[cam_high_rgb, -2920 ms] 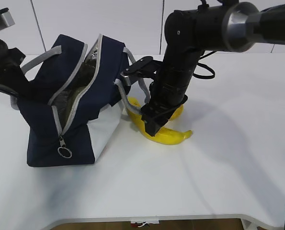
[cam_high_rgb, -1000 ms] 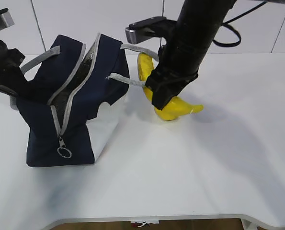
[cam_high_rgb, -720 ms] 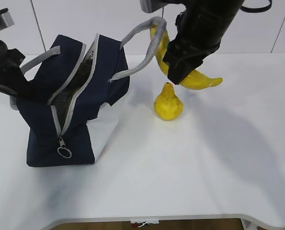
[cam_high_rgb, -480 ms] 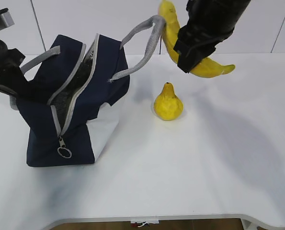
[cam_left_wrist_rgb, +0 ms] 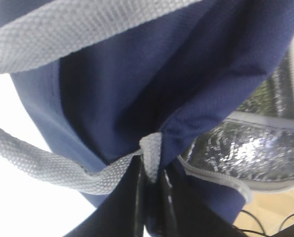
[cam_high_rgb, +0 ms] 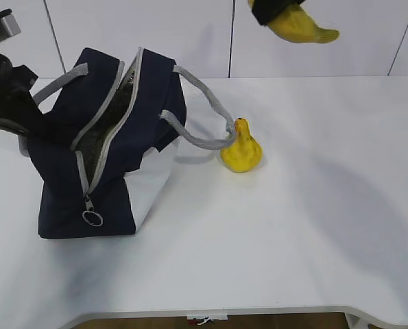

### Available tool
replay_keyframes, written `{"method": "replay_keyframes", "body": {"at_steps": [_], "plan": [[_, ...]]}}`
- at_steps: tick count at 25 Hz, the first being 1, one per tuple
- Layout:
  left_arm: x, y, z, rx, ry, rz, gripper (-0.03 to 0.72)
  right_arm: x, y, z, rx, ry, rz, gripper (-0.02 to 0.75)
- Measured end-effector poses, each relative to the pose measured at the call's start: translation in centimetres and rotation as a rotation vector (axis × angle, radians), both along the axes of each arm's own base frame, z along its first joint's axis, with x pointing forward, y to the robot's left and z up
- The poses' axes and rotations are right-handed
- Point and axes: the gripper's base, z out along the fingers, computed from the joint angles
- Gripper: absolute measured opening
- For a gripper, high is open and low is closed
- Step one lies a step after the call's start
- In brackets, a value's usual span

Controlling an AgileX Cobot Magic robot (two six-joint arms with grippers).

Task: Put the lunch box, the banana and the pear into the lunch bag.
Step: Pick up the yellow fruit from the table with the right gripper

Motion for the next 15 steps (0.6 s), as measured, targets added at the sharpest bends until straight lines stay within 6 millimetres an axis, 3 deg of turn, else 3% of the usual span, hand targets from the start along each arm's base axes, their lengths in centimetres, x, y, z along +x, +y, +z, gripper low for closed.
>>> {"method": "replay_keyframes", "body": {"at_steps": [7,15], "plan": [[0.1,-0.8,0.6,-0.113,0.006,0.035,0.008,-0.6,3.2,-0.4,0.312,0.171,0.096,0.299],[0.3,-1.6,1.3,-0.25,0.018,0.073,0.008,2.8,6.8,-5.0,0.499,0.288,0.134,0.298]]}}
